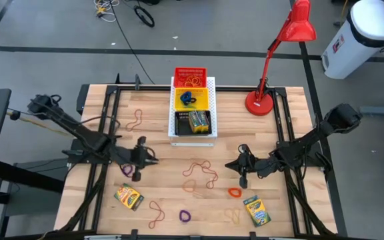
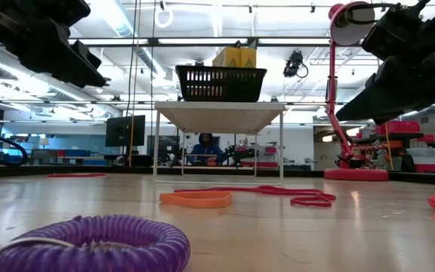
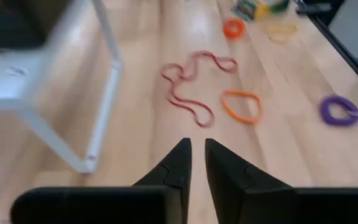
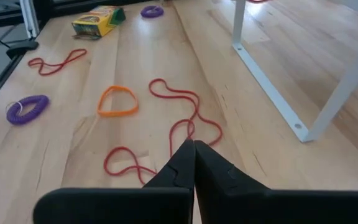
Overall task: Pick & Place Office Desk Supplies
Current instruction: Put the red rubber band into the red bin on the shelf
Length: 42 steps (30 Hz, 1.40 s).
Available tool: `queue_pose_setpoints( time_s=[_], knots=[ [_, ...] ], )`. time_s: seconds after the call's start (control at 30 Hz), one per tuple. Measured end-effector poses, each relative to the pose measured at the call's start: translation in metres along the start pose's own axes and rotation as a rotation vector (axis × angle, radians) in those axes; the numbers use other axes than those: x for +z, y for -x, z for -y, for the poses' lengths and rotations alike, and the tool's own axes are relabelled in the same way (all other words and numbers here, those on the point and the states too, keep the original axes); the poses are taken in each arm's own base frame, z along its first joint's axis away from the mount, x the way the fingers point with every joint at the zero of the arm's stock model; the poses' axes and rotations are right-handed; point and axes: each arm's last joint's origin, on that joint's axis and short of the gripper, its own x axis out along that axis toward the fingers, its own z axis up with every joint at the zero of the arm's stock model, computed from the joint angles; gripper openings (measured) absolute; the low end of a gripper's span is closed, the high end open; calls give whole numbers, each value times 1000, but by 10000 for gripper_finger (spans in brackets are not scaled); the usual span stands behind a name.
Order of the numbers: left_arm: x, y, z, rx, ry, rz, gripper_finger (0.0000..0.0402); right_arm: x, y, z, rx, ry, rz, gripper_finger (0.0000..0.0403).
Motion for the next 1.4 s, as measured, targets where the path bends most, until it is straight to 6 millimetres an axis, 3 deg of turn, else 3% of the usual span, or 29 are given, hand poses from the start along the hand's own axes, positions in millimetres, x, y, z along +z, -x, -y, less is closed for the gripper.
queue_pose_setpoints(
  time_s=[0.33, 0.77, 1.03, 1.23, 1.4],
  knots=[
    [11, -24, 56, -127, -50, -153, 109, 0, 0, 0, 0, 1, 1, 21],
    [-2, -57, 141, -278, -147, -310, 112, 0, 0, 0, 4, 1, 0, 22],
    [-16, -68, 149, -201, -106, -436, 138, 0, 0, 0, 4, 1, 0, 23],
    [-30, -79, 150, -261, -130, -528, 172, 0, 0, 0, 4, 1, 1, 23],
    [-35, -84, 149, -241, -132, -542, 156, 0, 0, 0, 4, 1, 1, 23]
  ],
)
